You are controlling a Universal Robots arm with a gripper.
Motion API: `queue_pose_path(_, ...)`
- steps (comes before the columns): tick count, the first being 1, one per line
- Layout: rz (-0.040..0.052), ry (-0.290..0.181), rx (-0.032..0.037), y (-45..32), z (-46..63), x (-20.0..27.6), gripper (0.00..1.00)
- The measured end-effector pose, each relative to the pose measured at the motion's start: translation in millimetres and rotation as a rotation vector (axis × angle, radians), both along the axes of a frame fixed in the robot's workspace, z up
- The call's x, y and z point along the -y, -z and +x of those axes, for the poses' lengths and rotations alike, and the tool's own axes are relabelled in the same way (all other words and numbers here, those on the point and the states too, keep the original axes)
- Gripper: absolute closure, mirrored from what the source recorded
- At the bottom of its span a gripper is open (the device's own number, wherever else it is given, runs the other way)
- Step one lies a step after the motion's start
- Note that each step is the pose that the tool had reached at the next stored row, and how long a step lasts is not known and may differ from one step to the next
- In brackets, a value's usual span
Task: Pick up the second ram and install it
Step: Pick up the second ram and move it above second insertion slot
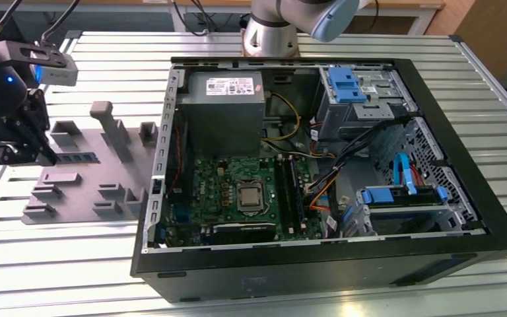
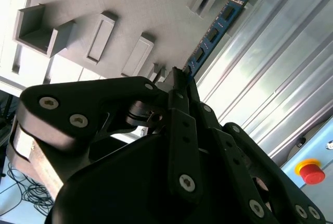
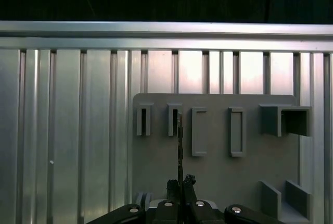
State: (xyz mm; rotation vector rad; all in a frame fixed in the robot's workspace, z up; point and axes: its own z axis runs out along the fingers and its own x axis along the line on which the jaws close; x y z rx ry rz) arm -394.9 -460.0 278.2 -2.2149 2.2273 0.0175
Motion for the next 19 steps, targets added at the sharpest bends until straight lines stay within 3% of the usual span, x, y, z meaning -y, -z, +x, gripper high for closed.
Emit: queue_pose_path(19, 0.0, 0.0, 0.0, -8.3, 0.0, 0.0, 0.86)
